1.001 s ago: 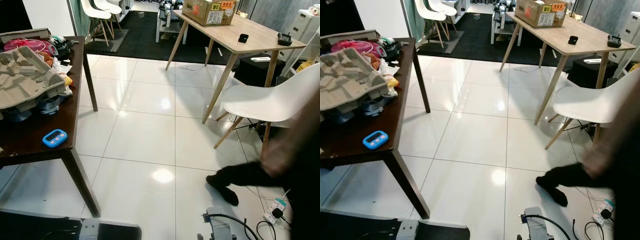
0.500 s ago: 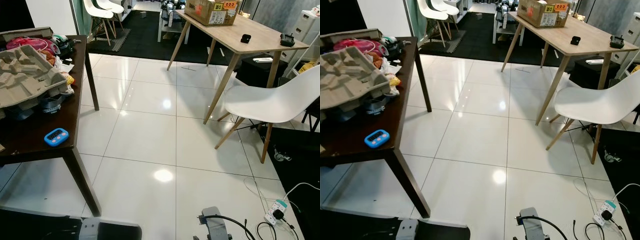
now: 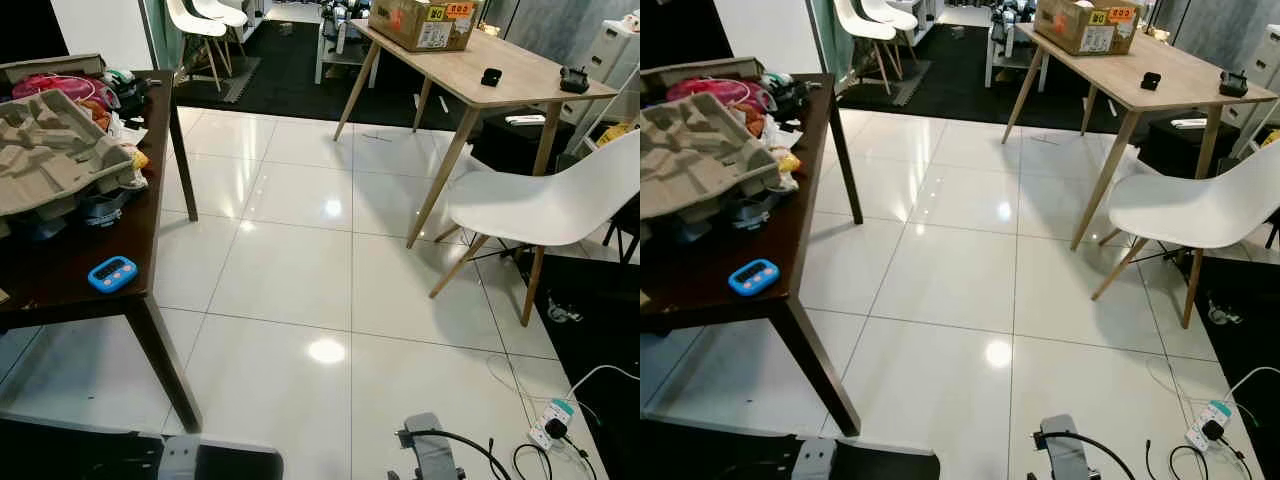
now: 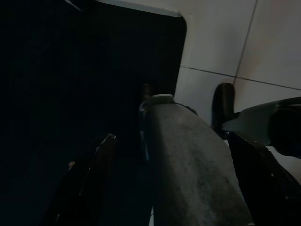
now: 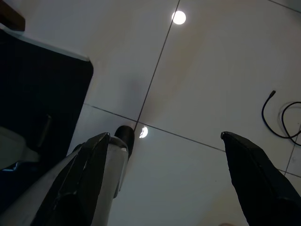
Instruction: Picking trash to rubbish bin
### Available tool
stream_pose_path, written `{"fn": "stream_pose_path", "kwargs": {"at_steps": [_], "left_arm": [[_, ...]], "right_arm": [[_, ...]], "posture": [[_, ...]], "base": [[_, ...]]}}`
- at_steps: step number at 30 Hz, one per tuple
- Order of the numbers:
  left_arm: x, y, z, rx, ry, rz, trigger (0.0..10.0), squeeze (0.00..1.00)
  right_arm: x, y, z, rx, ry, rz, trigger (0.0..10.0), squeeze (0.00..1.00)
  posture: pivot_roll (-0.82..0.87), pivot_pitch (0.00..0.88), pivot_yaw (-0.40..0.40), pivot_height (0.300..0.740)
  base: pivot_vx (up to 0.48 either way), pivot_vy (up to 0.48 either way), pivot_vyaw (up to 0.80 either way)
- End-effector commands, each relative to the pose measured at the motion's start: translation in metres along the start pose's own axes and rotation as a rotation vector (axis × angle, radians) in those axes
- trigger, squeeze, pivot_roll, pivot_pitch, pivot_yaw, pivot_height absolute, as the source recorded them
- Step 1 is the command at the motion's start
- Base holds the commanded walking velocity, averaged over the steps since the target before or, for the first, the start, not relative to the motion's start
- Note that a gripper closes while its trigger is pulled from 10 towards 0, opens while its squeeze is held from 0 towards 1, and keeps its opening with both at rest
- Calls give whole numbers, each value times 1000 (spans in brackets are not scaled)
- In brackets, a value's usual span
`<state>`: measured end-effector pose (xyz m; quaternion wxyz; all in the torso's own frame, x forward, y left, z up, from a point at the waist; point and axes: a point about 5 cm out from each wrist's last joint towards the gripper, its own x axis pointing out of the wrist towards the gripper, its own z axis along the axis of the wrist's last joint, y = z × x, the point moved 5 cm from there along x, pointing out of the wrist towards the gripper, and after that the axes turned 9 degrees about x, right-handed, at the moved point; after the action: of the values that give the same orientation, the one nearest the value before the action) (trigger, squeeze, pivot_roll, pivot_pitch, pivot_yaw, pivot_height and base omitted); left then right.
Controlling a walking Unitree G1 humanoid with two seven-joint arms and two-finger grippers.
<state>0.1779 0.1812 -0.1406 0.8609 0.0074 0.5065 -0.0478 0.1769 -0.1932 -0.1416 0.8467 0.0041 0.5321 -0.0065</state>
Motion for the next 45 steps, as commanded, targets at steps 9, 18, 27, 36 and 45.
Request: {"fn": "stream_pose_path", "kwargs": {"at_steps": [9,18,27,36,45], "left_arm": [[0,1,1,72,-7,11,10000,0],[0,-1,4,17,-19,-36,10000,0],[0,-1,5,17,-15,-41,10000,0],[0,-2,5,16,-14,-48,10000,0],[1,-6,5,18,-13,-60,10000,0]], "right_arm": [[-1,-6,-1,19,-9,-24,10000,0],[0,-5,0,35,-15,-26,10000,0],[0,-2,2,51,-20,-12,10000,0],[0,0,1,68,-14,8,10000,0],[-1,-3,-3,70,-5,5,10000,0]], "posture": [[28,46,-32,740],[23,53,-19,740],[21,56,-15,740],[19,57,-14,740],[11,64,-16,740]], "base": [[0,0,0],[0,-93,0],[0,-418,0],[0,-465,567],[0,-459,780]]}}
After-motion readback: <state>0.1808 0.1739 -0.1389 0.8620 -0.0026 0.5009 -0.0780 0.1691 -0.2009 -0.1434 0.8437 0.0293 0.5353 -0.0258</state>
